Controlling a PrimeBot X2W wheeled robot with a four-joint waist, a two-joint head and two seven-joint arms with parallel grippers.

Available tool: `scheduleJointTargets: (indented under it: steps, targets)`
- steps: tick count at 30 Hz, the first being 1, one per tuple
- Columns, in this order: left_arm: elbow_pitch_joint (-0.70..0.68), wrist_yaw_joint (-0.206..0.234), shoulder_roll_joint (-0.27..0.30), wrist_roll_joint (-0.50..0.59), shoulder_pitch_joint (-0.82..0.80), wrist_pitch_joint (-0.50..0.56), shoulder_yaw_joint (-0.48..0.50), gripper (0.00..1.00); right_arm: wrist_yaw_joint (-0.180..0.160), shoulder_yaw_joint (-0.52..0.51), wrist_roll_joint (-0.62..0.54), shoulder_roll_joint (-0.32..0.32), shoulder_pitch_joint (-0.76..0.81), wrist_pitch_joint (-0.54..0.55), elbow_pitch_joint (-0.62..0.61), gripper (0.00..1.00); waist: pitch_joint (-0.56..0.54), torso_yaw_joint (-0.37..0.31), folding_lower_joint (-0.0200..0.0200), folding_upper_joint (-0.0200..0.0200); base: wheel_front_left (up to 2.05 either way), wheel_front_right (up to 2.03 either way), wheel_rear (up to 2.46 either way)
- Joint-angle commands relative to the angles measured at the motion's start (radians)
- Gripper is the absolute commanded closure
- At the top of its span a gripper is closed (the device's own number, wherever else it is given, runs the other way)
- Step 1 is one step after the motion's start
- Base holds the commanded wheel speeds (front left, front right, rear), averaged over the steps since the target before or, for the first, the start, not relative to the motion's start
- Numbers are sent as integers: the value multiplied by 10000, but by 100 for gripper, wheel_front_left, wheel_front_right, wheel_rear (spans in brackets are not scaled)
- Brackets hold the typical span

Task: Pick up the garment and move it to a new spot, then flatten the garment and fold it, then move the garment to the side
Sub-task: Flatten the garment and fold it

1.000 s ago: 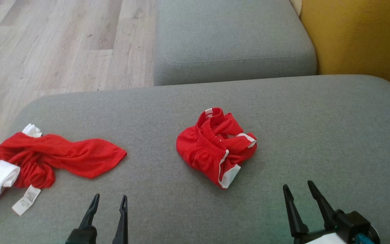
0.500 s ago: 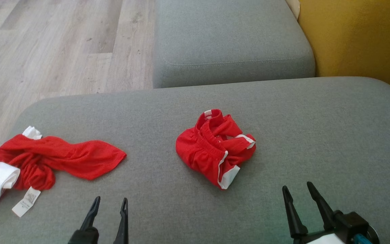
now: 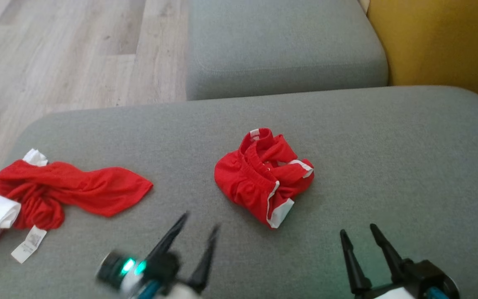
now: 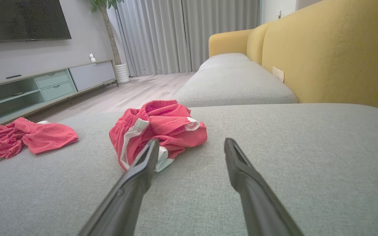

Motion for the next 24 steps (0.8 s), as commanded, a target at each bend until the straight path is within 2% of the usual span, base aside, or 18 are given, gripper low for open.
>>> scheduleJointTargets:
  steps: [1,9,13,18,24]
  targets:
    - [-181,-122,-115,122,-1028,-124,87,0,-7,313,-106,-33,-510,-109,-273,0,116,-102,0,0,0,0,0]
    - [2060,-588,-381,362,-4006,421,-1628,0,-7,682,-143,-33,-991,-109,-226,0,873,-969,0,0,0,0,0]
    - [2728,-699,-396,47,-5304,580,-2532,0,-7,665,-209,-33,-1108,-109,-202,0,1234,-1333,0,0,0,0,0]
    - [3807,-509,-399,-695,-6715,923,-3518,0,-7,725,-245,-33,-1298,-109,-181,0,1640,-1717,0,0,0,0,0]
    - [5227,-114,-400,-993,-7355,1506,-3807,0,-7,724,-196,-33,-1503,-109,-206,0,1810,-1812,0,0,0,0,0]
